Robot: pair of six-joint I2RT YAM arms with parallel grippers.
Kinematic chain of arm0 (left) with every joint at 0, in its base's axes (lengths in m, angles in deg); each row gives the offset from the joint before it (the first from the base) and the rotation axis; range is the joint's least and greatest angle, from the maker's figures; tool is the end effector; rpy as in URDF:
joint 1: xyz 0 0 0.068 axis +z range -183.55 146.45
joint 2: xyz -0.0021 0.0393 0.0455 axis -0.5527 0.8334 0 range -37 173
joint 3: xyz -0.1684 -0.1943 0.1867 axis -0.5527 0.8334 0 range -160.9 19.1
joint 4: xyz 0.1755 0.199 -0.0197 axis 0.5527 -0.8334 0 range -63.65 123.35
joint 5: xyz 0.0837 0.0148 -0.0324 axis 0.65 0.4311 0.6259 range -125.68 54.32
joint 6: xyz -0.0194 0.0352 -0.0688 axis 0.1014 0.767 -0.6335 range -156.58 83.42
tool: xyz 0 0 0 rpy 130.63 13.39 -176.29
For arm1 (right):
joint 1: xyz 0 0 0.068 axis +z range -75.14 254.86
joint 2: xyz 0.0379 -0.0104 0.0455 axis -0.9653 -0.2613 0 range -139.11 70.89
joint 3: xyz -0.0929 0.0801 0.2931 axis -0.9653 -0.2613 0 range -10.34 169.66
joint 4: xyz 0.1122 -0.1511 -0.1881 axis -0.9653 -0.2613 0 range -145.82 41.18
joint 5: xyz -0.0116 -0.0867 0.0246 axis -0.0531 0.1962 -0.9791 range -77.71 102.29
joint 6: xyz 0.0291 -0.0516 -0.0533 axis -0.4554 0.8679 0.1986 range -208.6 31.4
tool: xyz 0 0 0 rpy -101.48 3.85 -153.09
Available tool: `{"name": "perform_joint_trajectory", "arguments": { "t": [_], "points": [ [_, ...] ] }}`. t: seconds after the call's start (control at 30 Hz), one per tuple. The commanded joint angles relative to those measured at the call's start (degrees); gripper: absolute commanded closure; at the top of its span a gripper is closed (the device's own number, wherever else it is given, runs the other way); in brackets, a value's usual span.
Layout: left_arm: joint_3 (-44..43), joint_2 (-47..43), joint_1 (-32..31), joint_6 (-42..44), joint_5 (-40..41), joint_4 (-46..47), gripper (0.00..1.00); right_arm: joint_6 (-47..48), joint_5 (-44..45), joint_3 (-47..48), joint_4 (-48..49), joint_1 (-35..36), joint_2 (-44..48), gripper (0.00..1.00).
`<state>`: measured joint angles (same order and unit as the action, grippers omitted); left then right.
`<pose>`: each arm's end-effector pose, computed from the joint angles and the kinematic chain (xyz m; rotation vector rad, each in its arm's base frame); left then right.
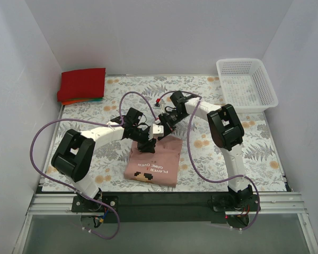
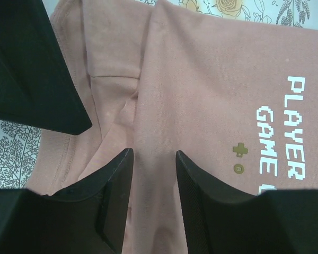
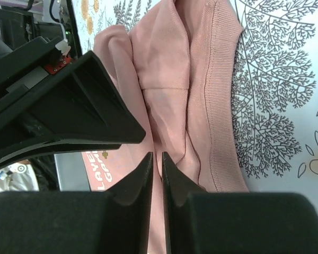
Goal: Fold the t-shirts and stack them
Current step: Fold the tshirt
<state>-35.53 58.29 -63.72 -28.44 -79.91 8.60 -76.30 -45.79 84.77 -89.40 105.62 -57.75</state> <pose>0.2600 -0.2065 0.1930 1.0869 2.4172 -1.1630 0.3871 0.2984 0.1618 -1.1635 2.3892 1.5113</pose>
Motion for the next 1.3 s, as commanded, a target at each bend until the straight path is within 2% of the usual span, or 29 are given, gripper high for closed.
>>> {"name": "perform_joint_trajectory", "arguments": {
  "t": [0.0,0.17,0.37,0.53,0.87,1.27],
  "points": [
    [-0.83,0.51,-0.41,1.79,-1.47,1.11,0.64,-2.19,-3.52,-1.07,2.43,0.0,-1.87,0.84],
    [-1.01,1.31,-0.94,1.7,-1.21,1.02,0.8,-3.24,-4.14,-2.47,4.89,0.0,-3.02,0.84],
    [-1.09,1.57,-1.55,2.23,-0.16,0.15,0.76,-3.86,-3.97,-3.97,7.09,0.0,-4.51,0.85],
    [-1.88,0.43,-2.08,2.32,-0.77,-0.91,1.0,-3.6,-3.97,-5.55,7.79,0.0,-5.31,0.86],
    [-5.66,-4.58,-2.0,2.84,1.25,0.76,1.0,-2.19,-4.05,-8.1,8.67,0.09,-6.89,0.88],
    [-9.35,1.92,0.64,5.57,4.24,6.73,1.0,-0.69,-4.58,-11.97,9.11,0.26,-6.45,0.88]
  ]
}}
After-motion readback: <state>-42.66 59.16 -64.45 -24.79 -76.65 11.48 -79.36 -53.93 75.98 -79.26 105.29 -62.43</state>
